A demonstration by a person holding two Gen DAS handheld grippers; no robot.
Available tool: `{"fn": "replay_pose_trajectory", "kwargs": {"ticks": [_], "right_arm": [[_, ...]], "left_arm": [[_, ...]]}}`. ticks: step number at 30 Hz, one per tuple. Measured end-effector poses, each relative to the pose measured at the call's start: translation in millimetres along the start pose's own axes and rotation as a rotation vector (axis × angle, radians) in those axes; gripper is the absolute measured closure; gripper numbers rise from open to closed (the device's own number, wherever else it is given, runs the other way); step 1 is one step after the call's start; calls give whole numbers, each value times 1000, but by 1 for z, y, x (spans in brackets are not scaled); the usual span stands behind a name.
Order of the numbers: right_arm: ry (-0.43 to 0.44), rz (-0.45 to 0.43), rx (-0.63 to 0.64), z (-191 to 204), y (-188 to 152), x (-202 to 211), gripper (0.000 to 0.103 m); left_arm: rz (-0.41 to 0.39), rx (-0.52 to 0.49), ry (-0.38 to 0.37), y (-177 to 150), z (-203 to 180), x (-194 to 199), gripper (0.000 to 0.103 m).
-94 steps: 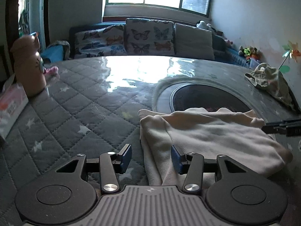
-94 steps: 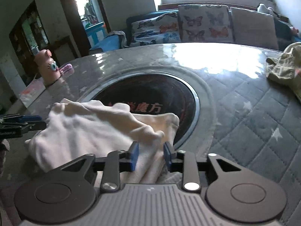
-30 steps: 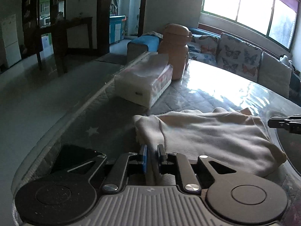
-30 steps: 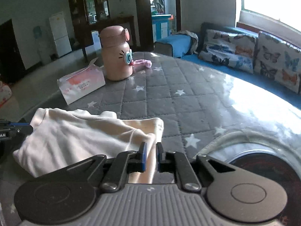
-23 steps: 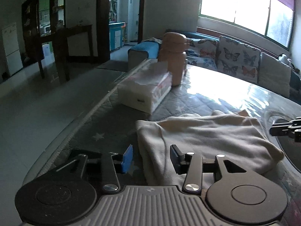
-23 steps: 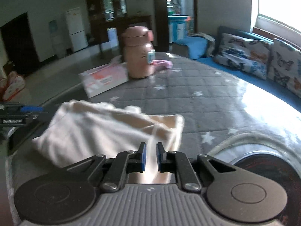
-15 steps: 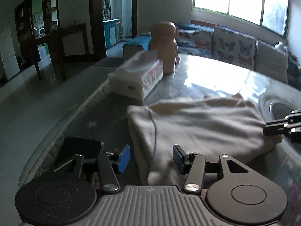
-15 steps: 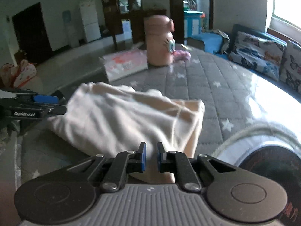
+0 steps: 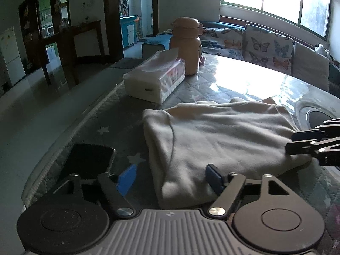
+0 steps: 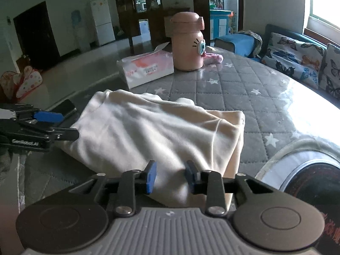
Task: Fold clothes
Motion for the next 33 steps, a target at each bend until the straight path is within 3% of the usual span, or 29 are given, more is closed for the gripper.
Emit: {"fn": "replay_pose_trajectory", "kwargs": {"ticks": [1,6,12,18,30,33], "right_arm": [[3,-4,-7,1,0,2,57],[13,-10,6,12,-6,13,42],[7,-6,6,20,-17,22,35],[-4,-6,-10,24,-29,31,25],[-34,-21,-55,29,-44,43,15],[-44,-23,-67,31,-45,44,8]], "left_arm": [[0,0,1,-2,-1,1,18],[-2,3,-3,-8,-6,7,10],[-23,-3,-21,-13,-15,19,0],[-30,-2,-26,-21,-23,27,0],[-20,10,-23,-36,-30,37,0],[-17,17,-22,-39,-30,38,0]]}}
Point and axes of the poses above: each gripper's, at about its wrist camera, not at the fingertips, and x roughly against the way its jaws point, z to its left, y to its top, the point moved 9 cm from there along -x, roughly the way its jaws point, and after that the axes turned 6 degrees about x, right-handed, at the moved point
